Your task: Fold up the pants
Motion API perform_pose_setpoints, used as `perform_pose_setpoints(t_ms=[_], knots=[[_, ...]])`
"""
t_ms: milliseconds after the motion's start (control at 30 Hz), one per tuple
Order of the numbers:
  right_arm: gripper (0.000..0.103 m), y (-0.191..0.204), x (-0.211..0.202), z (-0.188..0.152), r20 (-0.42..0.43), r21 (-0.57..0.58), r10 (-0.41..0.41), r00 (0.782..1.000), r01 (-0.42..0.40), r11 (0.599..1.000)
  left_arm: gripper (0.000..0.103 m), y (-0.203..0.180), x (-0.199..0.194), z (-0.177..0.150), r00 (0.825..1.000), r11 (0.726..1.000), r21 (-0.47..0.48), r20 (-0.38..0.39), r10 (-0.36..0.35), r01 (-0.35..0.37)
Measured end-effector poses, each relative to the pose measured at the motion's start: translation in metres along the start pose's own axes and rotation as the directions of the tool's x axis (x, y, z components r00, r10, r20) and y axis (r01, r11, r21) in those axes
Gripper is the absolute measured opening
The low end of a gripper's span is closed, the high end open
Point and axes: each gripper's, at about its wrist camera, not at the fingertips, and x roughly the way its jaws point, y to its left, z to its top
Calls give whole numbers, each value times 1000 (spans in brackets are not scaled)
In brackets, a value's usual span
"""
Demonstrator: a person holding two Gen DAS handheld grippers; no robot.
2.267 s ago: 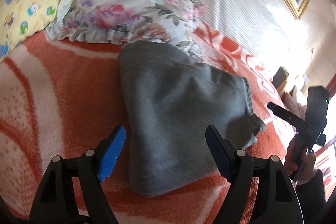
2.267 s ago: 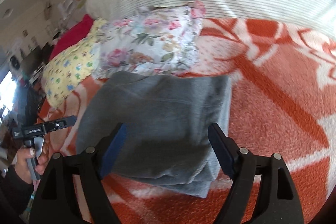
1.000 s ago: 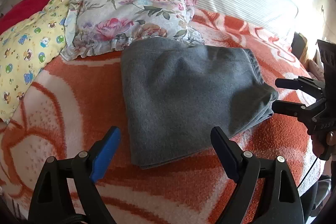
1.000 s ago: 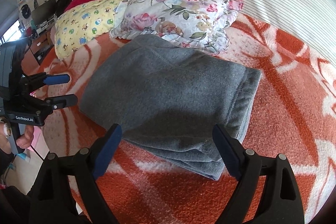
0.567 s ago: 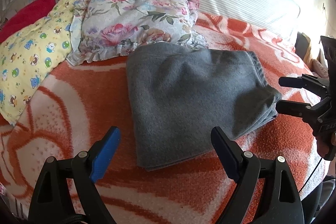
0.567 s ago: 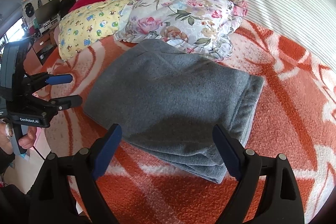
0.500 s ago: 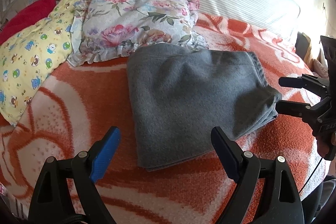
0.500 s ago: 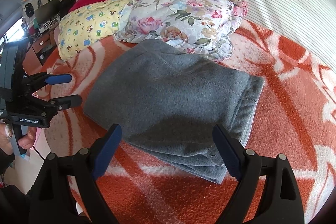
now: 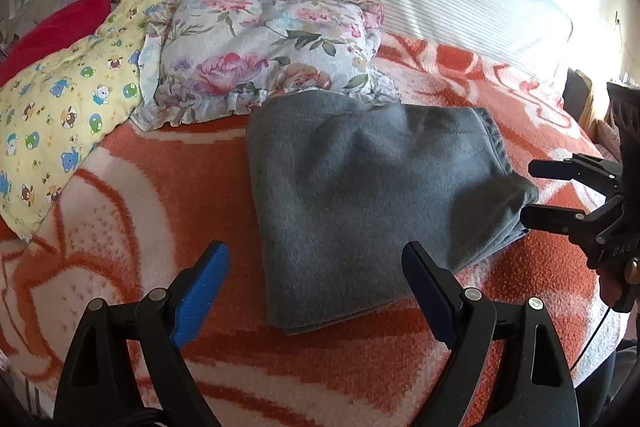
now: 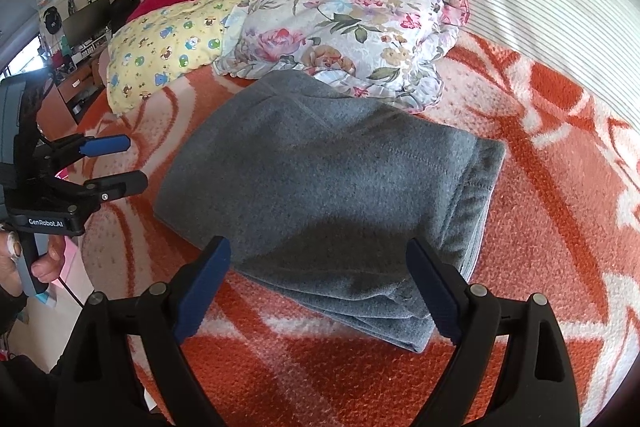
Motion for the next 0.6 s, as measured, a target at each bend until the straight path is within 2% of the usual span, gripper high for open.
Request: perform_pose_setpoints(t_ms=[100, 367, 600], knots=[[92, -1, 1, -1, -1, 1, -1, 1000, 1, 1000, 89, 2, 1, 0, 1000, 1000, -13, 12, -11, 11], [92, -7, 7, -1, -7, 13, 3, 1000, -3, 1000, 87, 5, 8, 1, 999, 1000, -18, 43, 14, -14], [92, -13, 13, 0, -12, 26, 11, 1000, -10, 1000, 87, 6, 18, 2, 1000, 1000, -18, 25, 5, -5]])
